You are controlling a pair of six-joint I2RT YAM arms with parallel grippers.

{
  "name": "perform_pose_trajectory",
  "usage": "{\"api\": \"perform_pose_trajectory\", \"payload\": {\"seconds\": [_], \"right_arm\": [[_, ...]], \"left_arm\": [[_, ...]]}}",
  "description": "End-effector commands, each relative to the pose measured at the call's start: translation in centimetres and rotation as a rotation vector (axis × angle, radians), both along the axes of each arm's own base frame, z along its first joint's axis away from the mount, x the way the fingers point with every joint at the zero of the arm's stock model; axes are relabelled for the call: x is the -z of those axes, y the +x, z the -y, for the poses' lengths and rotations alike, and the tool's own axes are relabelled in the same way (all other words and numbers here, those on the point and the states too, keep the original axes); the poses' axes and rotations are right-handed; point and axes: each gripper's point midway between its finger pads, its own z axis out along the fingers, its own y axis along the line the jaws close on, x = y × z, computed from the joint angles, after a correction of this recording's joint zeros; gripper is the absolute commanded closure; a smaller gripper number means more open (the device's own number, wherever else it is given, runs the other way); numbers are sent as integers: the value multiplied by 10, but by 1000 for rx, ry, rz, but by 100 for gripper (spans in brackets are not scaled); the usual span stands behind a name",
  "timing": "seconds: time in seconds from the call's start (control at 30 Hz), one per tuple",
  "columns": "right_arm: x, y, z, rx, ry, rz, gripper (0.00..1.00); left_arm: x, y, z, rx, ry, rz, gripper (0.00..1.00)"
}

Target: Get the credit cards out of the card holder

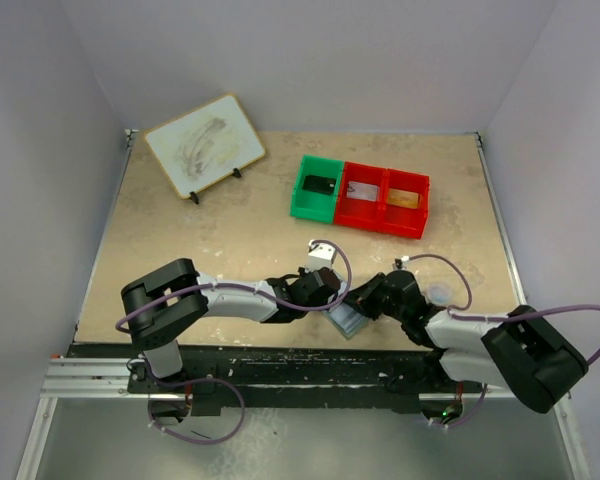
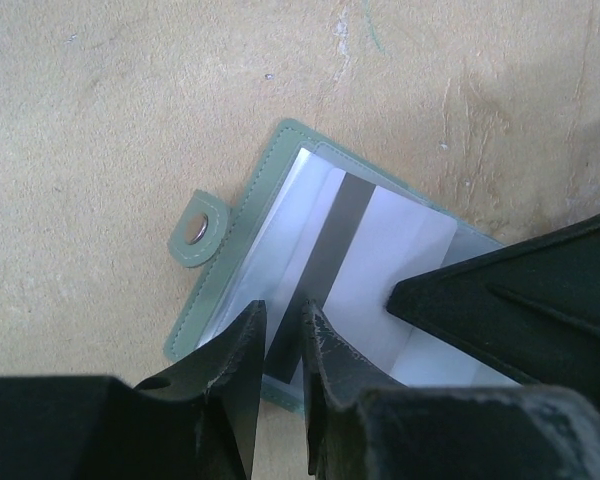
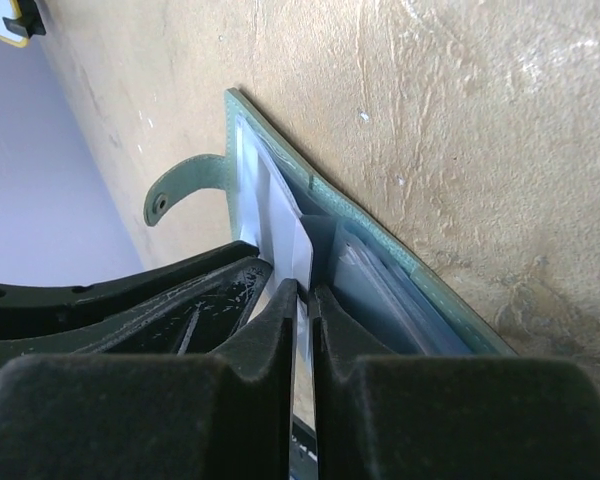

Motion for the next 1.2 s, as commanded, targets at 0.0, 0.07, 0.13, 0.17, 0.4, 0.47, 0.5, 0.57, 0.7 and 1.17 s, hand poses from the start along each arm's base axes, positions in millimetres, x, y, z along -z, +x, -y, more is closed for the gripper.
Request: {"api": "perform_pose_trajectory", "payload": {"seconds": [0.0,0.07,0.13,0.17,0.4,0.47,0.5,0.57,0.7,1.17], "right_arm": [[-17,3,-10,-66,19,75,93],[-20,-2,-11,-82,33,72,100],[-21,-4,-7,-82,15,72,100],[-21,-6,-5,-83,8,73,100],[-16,-21,2,-105,5,68,100],[-16,-25,2,-123,6,65,100],[-17,-26,2,-127,6,67,100],[-17,-27,3,-129,0,67,100],[-15,-27,8,-98,-8,54,96],[-26,-8,-11,-93,63,73,82]], "left_arm": [[4,-7,-2,13,18,-36,82],[5,-6,-5,-3,29,-31,83],[6,-4,-7,-12,35,-27,83],[7,-4,-8,-15,37,-27,83],[11,-4,-8,-24,48,-34,83],[12,-4,-8,-25,50,-36,83],[12,-4,-8,-24,49,-36,84],[12,-4,-8,-24,49,-36,84],[11,-6,-6,-4,44,-40,84],[12,-10,-2,31,49,-53,85]]}}
